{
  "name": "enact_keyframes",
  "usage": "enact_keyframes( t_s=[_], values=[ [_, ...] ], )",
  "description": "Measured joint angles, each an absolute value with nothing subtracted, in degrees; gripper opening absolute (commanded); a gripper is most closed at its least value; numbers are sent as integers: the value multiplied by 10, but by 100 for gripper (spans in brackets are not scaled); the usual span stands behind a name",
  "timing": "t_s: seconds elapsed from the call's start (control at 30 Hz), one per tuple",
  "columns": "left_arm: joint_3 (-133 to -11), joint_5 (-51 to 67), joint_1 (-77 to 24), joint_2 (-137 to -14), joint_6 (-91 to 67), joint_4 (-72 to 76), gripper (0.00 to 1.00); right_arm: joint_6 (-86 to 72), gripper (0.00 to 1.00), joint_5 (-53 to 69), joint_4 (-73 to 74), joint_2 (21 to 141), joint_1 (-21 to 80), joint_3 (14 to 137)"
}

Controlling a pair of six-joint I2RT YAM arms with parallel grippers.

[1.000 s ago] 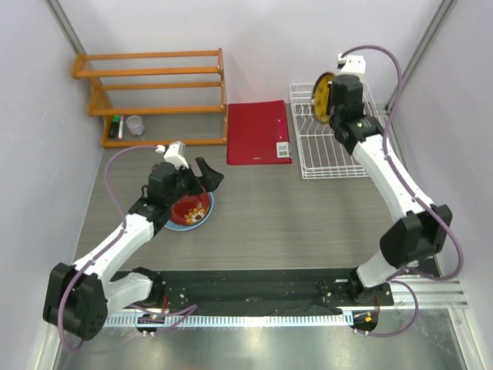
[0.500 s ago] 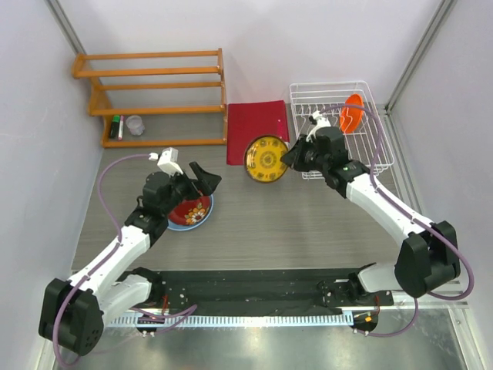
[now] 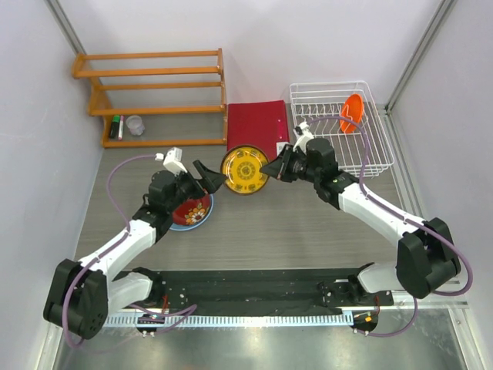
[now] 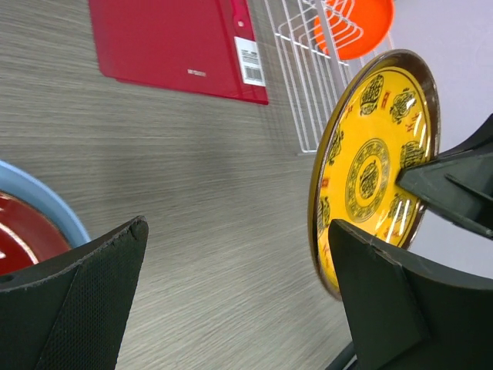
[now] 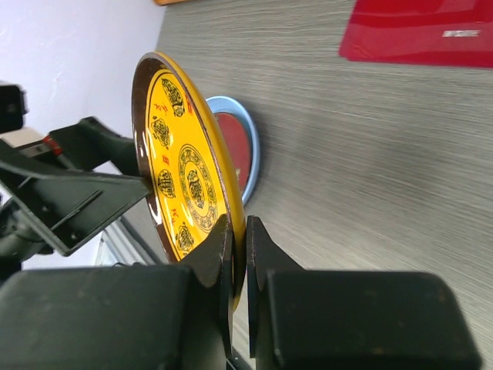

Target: Unload the plates from the dish rack

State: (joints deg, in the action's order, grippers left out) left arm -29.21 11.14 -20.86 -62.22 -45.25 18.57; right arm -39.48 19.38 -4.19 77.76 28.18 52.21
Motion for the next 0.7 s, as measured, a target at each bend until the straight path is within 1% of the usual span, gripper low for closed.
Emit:
enact_keyframes(
  t_s=[0.17,0.2,0.23,0.27,0.3,0.37,0.4,0.47,0.5,0.57,0.6,0.67,0.7],
  values=[
    [-292,129,-209,-640,-469,218,100,-410,1,211,-74,782,293,515],
    [-292,132,-209,-643,-473,223,96,-412,1,214,-79,785,293,513],
    [-292,136,-209,-648,-476,230,90,-416,1,221,-88,788,295,511],
    [-292,141,-209,-654,-481,239,80,-423,1,228,-96,792,295,509],
    [-292,147,-209,-661,-485,250,68,-427,1,232,-102,798,295,508],
    [-291,157,-209,-672,-496,266,56,-436,1,239,-117,807,297,502],
    [-291,164,-209,-679,-498,276,44,-439,1,240,-122,810,297,498],
    [-289,175,-209,-689,-507,292,32,-442,1,241,-125,814,297,492],
    [-286,181,-209,-692,-511,302,18,-443,1,242,-126,816,297,489],
    [-281,190,-209,-696,-521,318,4,-444,1,244,-126,820,297,487],
    [-279,191,-209,-697,-526,326,0,-445,1,243,-127,823,297,486],
    [-276,200,-208,-698,-541,339,0,-454,1,250,-137,828,293,482],
    [-275,201,-207,-699,-548,342,0,-457,3,253,-143,832,292,481]
  ],
)
